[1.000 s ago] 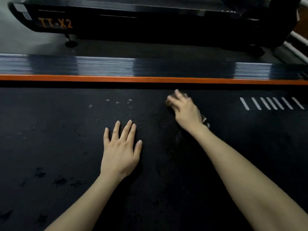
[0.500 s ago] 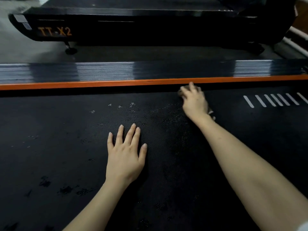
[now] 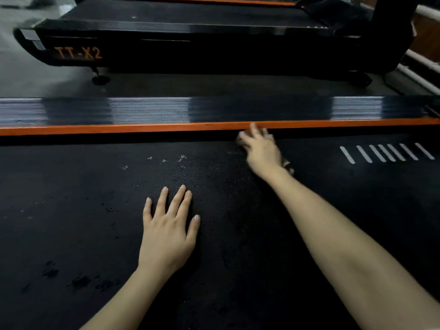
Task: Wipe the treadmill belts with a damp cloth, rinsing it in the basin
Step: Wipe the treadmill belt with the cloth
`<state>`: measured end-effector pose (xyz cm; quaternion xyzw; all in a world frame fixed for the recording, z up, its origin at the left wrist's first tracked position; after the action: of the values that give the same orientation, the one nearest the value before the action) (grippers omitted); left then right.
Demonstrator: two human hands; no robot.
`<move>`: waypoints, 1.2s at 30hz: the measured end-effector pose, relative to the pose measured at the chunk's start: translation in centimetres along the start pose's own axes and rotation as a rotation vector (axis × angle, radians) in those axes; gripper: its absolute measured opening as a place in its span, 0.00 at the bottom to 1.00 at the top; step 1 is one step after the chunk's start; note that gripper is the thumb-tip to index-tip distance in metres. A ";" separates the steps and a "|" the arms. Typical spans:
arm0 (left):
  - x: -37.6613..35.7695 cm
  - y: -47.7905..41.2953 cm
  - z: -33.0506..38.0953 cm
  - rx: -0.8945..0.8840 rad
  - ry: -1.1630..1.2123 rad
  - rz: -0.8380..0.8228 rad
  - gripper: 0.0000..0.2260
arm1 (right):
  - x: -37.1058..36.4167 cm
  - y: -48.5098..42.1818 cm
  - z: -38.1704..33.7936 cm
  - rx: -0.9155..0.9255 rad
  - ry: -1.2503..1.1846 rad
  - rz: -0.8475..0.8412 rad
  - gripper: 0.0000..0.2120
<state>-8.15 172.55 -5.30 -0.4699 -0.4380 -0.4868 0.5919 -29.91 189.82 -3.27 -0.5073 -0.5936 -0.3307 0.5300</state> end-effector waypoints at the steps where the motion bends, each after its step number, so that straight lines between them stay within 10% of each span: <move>1: 0.0 0.0 0.0 0.002 -0.001 0.002 0.28 | 1.0 0.2 3.5 -0.081 0.014 0.028 0.23; 7: -0.1 0.1 0.2 0.034 -0.001 -0.029 0.31 | 2.4 2.0 8.8 -0.356 -0.015 0.039 0.21; 14: 0.2 0.0 0.2 0.037 0.016 -0.055 0.34 | -1.2 10.3 -11.3 0.232 -0.136 -0.069 0.20; 18: 0.1 0.3 -0.2 0.053 0.034 -0.068 0.26 | 0.0 19.8 -10.5 0.448 -0.152 -0.086 0.21; 23: 1.1 0.5 0.0 0.044 0.128 -0.044 0.21 | 3.6 23.2 2.0 0.084 -0.175 -0.007 0.22; 31: 4.8 14.9 -4.8 0.067 0.064 -0.045 0.27 | 3.8 23.7 1.2 -0.119 -0.079 -0.023 0.19; 36: 2.8 17.7 -6.1 0.138 -0.007 -0.149 0.30 | 1.5 31.5 -13.8 0.261 -0.107 -0.037 0.21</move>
<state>10.13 167.60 -5.92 -0.3961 -0.5063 -0.4964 0.5834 4.23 185.78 -3.36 -0.4401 -0.6683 -0.2327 0.5528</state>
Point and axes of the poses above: each hand's wrist, its own y-axis away from the middle knuckle, its own x-axis out of the back of the hand, z = x × y, the point moved 10 cm from there along -y, towards the middle knuckle
